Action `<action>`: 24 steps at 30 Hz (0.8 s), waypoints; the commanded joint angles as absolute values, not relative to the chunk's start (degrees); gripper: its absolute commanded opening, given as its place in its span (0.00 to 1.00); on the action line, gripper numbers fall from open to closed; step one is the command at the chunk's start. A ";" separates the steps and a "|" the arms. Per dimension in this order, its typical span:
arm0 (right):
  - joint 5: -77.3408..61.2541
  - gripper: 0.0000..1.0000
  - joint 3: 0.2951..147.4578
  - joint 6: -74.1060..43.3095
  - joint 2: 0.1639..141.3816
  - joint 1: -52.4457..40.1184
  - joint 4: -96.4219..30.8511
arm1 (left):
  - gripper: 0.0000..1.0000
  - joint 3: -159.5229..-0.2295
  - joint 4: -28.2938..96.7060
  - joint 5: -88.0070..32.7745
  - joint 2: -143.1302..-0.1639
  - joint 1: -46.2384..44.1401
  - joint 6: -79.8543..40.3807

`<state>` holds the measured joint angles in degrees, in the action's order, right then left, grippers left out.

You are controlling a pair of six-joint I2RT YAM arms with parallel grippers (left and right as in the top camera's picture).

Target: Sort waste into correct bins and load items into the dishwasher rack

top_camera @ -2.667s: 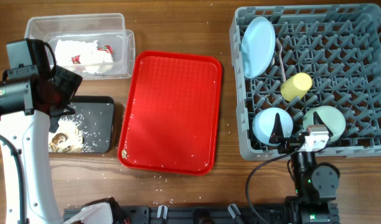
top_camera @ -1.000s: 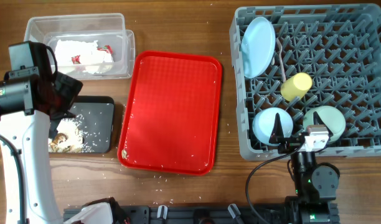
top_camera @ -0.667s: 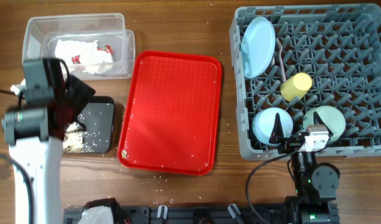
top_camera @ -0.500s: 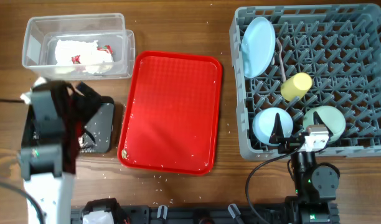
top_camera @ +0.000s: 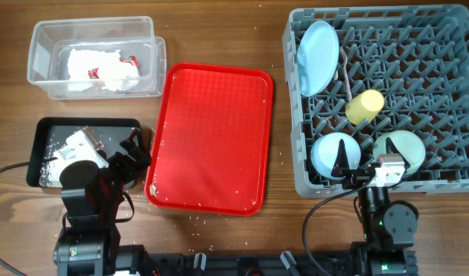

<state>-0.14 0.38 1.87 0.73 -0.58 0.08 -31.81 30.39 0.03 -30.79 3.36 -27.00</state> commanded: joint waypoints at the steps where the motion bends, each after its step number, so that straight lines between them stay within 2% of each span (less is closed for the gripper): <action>1: -0.08 1.00 0.30 2.96 0.21 -0.34 0.36 | 1.00 -29.93 30.37 -0.73 -30.20 2.26 -25.69; 15: -0.08 1.00 0.30 2.96 0.21 -0.34 0.36 | 1.00 -29.74 35.66 -1.26 -17.65 1.23 -22.65; 24: -0.08 1.00 0.30 2.96 0.21 -0.34 0.36 | 1.00 -21.15 28.01 -3.44 -11.79 1.23 -22.68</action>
